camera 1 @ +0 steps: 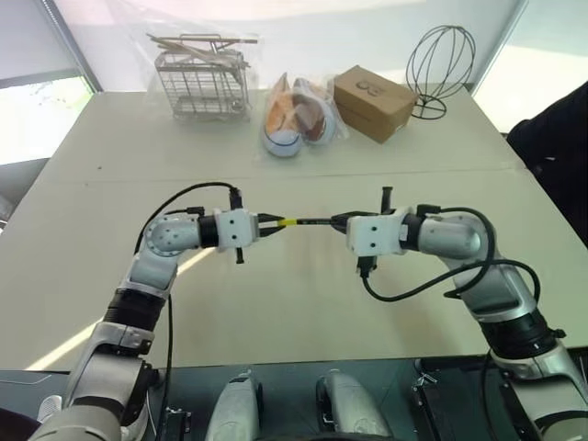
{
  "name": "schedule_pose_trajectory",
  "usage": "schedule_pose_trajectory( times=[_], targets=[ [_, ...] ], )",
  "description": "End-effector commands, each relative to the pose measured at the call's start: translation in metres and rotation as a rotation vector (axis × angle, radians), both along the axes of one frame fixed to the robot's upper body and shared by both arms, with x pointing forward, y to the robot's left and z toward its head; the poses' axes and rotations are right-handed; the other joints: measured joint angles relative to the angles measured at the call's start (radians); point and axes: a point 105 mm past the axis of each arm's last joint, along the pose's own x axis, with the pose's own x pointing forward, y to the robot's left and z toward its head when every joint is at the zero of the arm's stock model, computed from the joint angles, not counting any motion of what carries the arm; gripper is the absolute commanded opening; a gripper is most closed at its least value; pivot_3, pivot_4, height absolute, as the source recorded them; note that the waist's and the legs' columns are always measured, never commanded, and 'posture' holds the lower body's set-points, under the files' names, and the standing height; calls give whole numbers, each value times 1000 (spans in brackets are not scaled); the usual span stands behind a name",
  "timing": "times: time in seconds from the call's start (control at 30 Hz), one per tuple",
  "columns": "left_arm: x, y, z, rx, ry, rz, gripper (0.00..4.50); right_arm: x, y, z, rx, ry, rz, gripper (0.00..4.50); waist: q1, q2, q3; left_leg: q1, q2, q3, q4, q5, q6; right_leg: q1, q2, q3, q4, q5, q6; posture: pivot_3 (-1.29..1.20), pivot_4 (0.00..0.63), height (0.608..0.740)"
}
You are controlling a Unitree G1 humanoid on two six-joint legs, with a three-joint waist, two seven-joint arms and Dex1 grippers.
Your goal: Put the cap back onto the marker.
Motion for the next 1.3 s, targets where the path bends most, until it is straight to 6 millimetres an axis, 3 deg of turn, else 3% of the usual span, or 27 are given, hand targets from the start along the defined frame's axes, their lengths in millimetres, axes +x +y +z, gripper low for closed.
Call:
schedule_pose_trajectory(
  times=[0.03, 0.7, 1.3],
  targets=[
    [-25, -58, 44, -138, -180, -234, 22, -39, 64, 23, 113, -71, 323, 0, 0, 0, 0, 0, 0, 0, 0, 0, 0, 0, 0, 0, 0, 0, 0, 0, 150, 740],
    [-36, -62, 34, -77, -121, -320, 22, -43, 66, 23, 61, -137, 381, 0, 0, 0, 0, 0, 0, 0, 0, 0, 0, 0, 0, 0, 0, 0, 0, 0, 150, 740],
    [-28, -70, 33, -31, -101, -283, 22, -37, 64, 18, -4, -126, 353, 0, 0, 0, 0, 0, 0, 0, 0, 0, 0, 0, 0, 0, 0, 0, 0, 0, 150, 740]
  ],
)
